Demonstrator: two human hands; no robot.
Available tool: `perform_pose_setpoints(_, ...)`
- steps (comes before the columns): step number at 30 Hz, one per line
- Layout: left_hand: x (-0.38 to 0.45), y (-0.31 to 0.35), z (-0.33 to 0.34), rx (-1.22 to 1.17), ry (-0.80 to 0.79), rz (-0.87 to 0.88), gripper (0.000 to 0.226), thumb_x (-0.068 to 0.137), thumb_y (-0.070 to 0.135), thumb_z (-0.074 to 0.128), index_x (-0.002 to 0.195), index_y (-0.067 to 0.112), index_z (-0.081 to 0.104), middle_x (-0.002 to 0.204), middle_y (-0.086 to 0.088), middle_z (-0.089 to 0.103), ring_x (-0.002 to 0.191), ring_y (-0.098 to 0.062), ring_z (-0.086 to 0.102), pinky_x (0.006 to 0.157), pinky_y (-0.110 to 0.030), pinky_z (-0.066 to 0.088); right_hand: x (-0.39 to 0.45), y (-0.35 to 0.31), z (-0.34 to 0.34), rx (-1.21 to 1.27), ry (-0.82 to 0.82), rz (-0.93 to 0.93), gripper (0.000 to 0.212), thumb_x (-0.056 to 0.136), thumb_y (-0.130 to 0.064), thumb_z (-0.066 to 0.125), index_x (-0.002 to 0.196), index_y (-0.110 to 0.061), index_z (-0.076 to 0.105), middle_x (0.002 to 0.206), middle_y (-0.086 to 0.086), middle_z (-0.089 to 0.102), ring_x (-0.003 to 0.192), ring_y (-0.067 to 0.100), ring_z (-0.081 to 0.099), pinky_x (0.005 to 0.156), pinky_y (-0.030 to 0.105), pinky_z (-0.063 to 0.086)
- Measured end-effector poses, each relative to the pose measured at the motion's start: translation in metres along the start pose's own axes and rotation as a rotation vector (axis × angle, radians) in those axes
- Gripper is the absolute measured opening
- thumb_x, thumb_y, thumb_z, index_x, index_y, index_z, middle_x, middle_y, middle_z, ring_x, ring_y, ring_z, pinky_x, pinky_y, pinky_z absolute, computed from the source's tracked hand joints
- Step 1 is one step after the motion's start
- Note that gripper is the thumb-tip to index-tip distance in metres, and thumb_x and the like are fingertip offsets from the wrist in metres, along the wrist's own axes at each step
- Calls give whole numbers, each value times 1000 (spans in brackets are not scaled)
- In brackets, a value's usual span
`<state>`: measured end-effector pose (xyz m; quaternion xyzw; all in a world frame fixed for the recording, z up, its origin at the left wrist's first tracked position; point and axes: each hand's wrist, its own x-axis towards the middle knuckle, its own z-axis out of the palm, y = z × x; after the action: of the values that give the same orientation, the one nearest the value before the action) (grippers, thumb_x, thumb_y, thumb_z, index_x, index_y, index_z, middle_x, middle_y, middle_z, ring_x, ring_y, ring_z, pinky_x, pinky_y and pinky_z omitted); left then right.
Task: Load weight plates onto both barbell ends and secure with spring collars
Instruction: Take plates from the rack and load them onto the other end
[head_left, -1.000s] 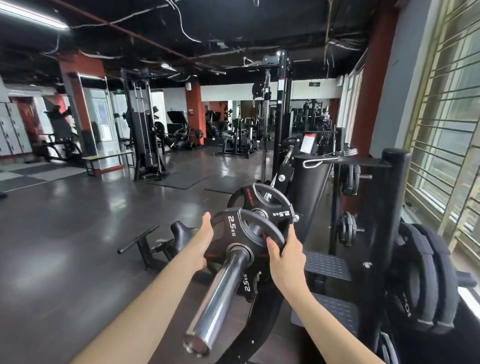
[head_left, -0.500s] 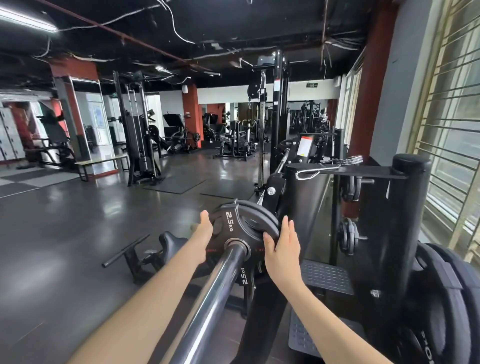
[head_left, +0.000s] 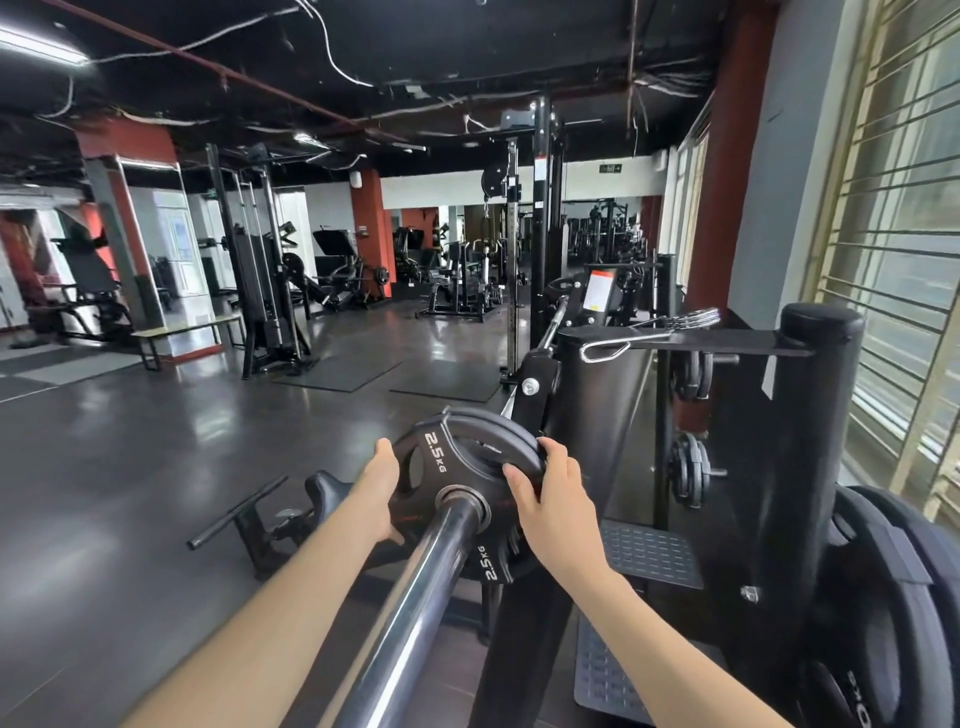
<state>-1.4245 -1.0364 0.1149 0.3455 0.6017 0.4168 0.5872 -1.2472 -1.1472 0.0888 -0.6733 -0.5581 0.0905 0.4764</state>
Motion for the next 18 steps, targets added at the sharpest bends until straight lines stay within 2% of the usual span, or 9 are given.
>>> perform_pose_setpoints(2, -7, 2, 0, -19, 2, -15, 72, 95, 62, 28, 152, 19, 41, 154, -17, 46, 134, -47, 47, 109, -76, 26, 1, -2, -4, 9, -15, 37, 57, 100, -52, 52, 146, -22, 37, 137, 2, 52, 113, 27, 61, 87, 34, 43)
perform_pose_setpoints(5, -18, 6, 2, -14, 13, -36, 65, 104, 53, 27, 155, 13, 35, 158, -18, 40, 140, -45, 40, 116, -70, 22, 0, -7, -5, 31, -49, 88, 57, 99, -53, 52, 144, -21, 36, 137, 4, 53, 115, 31, 59, 92, 41, 46)
perform_pose_setpoints(10, -31, 9, 0, 14, 11, -21, 60, 106, 47, 26, 154, 12, 35, 157, -19, 39, 139, -46, 40, 116, -68, 23, -3, -11, -3, 33, -39, 130, 58, 99, -54, 51, 144, -22, 34, 139, 5, 50, 116, 32, 60, 97, 46, 49)
perform_pose_setpoints(12, -29, 10, -3, 45, 26, 19, 60, 105, 46, 24, 152, 10, 37, 154, -18, 43, 134, -44, 45, 115, -63, 29, -2, -13, -2, 26, -45, 143, 59, 98, -59, 50, 144, -26, 33, 139, 3, 52, 115, 30, 62, 98, 48, 49)
perform_pose_setpoints(14, -32, 11, -5, 160, 75, 103, 56, 105, 39, 25, 145, 5, 45, 148, -18, 49, 130, -41, 48, 114, -52, 35, -5, -14, -5, 37, -74, 150, 65, 96, -61, 51, 148, -29, 30, 142, 5, 53, 123, 26, 59, 103, 47, 47)
perform_pose_setpoints(15, -34, 12, -7, 237, 142, 190, 48, 105, 34, 29, 135, 5, 54, 142, -21, 53, 128, -40, 49, 112, -48, 38, -8, -13, -8, 50, -96, 150, 70, 95, -61, 53, 152, -28, 28, 146, 5, 50, 130, 25, 52, 108, 45, 43)
perform_pose_setpoints(17, -40, 15, -5, 390, 314, 449, 30, 101, 25, 39, 108, 12, 65, 125, -21, 59, 122, -39, 50, 106, -48, 43, -17, -9, -22, 129, -107, 154, 76, 95, -58, 56, 157, -26, 26, 150, 1, 46, 138, 20, 42, 114, 41, 37)
perform_pose_setpoints(18, -48, 17, 0, 447, 375, 583, 25, 99, 23, 43, 108, 14, 65, 127, -19, 58, 124, -39, 47, 107, -49, 41, -22, -6, -34, 173, -82, 164, 71, 96, -55, 57, 155, -26, 32, 147, -1, 49, 135, 17, 46, 114, 38, 39)
